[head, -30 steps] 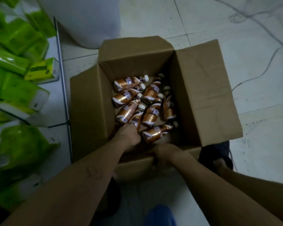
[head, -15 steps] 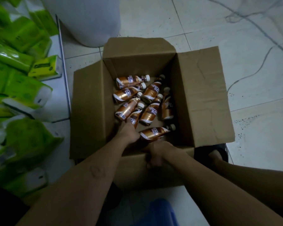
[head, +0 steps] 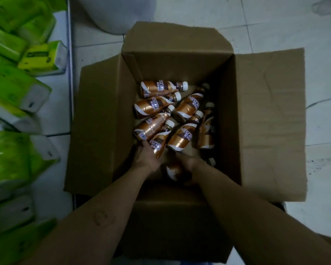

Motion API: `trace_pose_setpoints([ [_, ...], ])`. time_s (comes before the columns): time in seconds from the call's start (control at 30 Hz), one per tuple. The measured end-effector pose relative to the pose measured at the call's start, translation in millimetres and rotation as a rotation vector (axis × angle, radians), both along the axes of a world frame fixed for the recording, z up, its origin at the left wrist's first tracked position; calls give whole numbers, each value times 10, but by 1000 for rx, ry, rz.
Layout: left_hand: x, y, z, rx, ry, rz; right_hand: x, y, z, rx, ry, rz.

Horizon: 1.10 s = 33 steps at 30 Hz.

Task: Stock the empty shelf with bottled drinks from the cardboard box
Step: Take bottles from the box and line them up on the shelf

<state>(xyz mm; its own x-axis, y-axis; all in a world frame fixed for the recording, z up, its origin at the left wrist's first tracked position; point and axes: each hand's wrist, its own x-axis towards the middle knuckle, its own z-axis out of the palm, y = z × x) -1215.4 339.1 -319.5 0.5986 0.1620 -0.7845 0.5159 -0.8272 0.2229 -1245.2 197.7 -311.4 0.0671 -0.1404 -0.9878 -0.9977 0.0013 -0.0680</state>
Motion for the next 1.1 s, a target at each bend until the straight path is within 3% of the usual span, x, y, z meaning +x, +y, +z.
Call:
trace_pose_setpoints([
  [0.17,-2,-63,-77,28,26,14,-126,74,-415,-75,9,-337],
  [0.27,-93,-61,188,-42,75,139,-135,42,-184,-118,-55,-429],
  [0.37,-273,16,667,-132,6,206,-243,35,279,-98,-185,-472],
  [0.63,-658,365,2813,-367,-399,162,-424,150,2553,-39,-878,-102],
  [0.83,-963,652,4687,-486,-896,134,-603,371,4568,-29,-1475,210],
  [0.97,-1201,981,5787,-432,-1206,93,-715,648,5619,46,-1726,287],
  [1.1,-1486,1417,6599,-277,-1362,89,-699,1089,6320,159,-1902,342],
])
